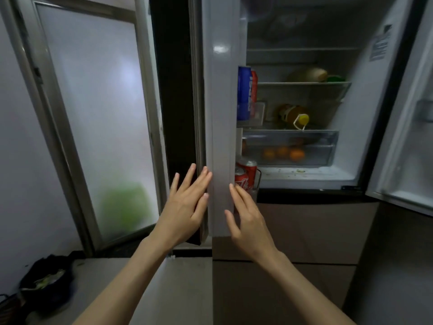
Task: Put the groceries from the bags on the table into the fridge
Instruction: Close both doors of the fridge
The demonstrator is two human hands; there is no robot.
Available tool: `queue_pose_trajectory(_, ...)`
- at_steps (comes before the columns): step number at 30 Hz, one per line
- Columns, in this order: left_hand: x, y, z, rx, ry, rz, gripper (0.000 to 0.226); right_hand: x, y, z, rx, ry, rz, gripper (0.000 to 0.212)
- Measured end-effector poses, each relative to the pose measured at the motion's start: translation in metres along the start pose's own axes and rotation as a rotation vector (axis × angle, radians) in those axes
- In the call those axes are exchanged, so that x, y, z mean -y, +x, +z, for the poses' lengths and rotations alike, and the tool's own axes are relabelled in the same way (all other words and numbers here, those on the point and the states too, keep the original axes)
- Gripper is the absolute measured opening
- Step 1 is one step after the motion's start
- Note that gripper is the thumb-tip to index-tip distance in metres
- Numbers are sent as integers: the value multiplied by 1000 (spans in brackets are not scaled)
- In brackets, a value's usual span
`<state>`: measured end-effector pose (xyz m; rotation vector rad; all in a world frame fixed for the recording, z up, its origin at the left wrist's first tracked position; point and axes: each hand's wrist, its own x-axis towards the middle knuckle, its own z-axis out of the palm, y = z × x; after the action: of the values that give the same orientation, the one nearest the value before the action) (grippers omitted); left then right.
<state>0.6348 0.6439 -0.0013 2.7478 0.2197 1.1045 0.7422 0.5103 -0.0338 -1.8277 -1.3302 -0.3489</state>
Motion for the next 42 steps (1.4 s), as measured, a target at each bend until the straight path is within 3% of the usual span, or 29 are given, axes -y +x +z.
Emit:
queue_pose_trajectory(3, -29, 14, 16, -11, 5, 129, 53, -21, -7, -27, -13, 25, 97, 58)
queue_pose_trajectory(5, -47, 27, 24, -104, 2, 195, 52, -34, -6, -46, -29, 54, 170, 57)
queue_pose_trajectory(9, -75, 60, 33, -320, -110, -7, 58, -62, 6, -84, -9, 100, 285, 57)
queue_pose_trajectory(12, -85, 85, 52, -210, -251, -159, 65, -78, 20, -104, 61, 147, 349, 62)
queue_pose_trajectory(15, -95, 103, 73, -127, -313, -120, 68, -92, 32, -116, 81, 183, 376, 66)
queue_pose_trajectory(17, -99, 113, 81, -137, -232, -78, 61, -102, 37, -120, 53, 192, 383, 68)
queue_pose_trajectory(21, -96, 142, 80, -414, 66, 77, 43, -120, 49, -124, 57, 173, 350, 76)
queue_pose_trajectory(24, -96, 171, 74, -580, 23, 92, 34, -139, 62, -127, 24, 182, 371, 80)
queue_pose_trajectory(26, -91, 190, 78, -521, 17, 74, 36, -153, 72, -127, -21, 187, 388, 79)
queue_pose_trajectory(30, -74, 224, 102, -145, 178, 60, 52, -180, 90, -125, -101, 128, 423, 71)
queue_pose_trajectory(32, -71, 238, 116, -46, 226, 96, 59, -193, 99, -127, -124, 80, 421, 64)
queue_pose_trajectory(42, -54, 277, 161, -44, 372, 158, 85, -245, 136, -128, -157, -173, 403, 59)
